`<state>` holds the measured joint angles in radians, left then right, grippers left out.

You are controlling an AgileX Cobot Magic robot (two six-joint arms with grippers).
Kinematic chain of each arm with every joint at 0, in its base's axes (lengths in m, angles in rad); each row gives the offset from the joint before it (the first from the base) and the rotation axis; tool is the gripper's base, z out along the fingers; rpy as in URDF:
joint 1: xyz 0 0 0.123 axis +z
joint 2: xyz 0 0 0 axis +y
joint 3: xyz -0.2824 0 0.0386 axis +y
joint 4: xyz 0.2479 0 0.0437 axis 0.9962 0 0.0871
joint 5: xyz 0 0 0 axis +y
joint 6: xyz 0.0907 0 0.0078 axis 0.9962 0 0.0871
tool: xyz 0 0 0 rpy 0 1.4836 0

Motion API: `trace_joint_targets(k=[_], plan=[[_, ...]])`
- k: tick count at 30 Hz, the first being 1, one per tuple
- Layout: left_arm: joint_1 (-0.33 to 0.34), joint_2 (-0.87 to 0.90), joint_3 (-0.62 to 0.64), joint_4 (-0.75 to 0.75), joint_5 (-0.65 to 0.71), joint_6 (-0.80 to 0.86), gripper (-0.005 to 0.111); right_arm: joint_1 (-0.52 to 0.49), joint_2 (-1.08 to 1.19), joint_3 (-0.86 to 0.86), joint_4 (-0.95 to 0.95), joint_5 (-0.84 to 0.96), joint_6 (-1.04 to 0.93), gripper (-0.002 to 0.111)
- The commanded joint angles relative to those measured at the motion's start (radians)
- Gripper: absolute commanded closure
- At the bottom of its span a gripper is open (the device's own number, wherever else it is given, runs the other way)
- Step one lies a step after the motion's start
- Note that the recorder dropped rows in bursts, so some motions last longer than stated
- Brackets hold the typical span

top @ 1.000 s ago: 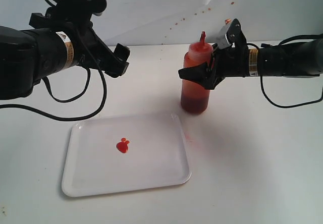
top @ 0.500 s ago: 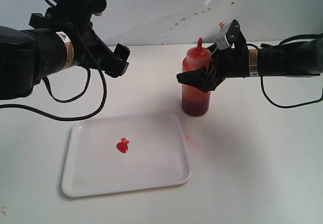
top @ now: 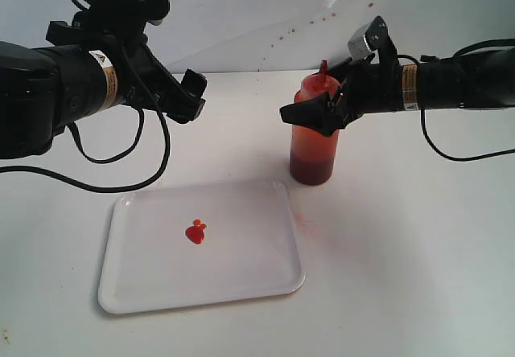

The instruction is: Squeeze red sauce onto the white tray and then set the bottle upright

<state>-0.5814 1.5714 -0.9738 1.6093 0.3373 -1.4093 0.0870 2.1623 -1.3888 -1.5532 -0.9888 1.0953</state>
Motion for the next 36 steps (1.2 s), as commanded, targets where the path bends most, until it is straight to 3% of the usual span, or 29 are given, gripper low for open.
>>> trace_joint_targets(k=[1, 22, 24, 27, 28, 31, 33, 36], plan=[[-0.004, 0.001, 0.004, -0.007, 0.007, -0.002, 0.003, -0.005, -0.054, -0.004, -0.035, -0.023, 0.068, 0.007], [-0.004, 0.001, 0.004, -0.009, 0.007, -0.002, 0.004, -0.007, -0.383, -0.004, -0.02, -0.009, 0.255, 0.008], [-0.004, 0.001, 0.004, -0.009, 0.007, 0.0, 0.016, -0.007, -0.436, -0.004, -0.02, 0.025, 0.283, 0.009], [-0.004, 0.001, 0.004, -0.017, 0.007, 0.0, 0.06, -0.007, -0.511, -0.004, -0.02, 0.114, 0.312, 0.011], [-0.004, 0.001, 0.004, -0.041, 0.0, 0.0, 0.104, -0.007, -0.556, -0.004, -0.026, 0.183, 0.32, 0.013], [-0.004, 0.001, 0.004, -0.105, 0.0, 0.001, 0.105, -0.007, -0.639, -0.004, -0.07, 0.321, 0.383, 0.018], [-0.004, 0.001, 0.004, -0.116, 0.0, 0.001, 0.105, -0.007, -0.679, -0.004, -0.122, 0.385, 0.533, 0.027], [-0.004, 0.001, 0.004, -0.116, 0.0, 0.001, 0.105, -0.007, -0.708, -0.004, -0.191, 0.453, 0.721, 0.074]])
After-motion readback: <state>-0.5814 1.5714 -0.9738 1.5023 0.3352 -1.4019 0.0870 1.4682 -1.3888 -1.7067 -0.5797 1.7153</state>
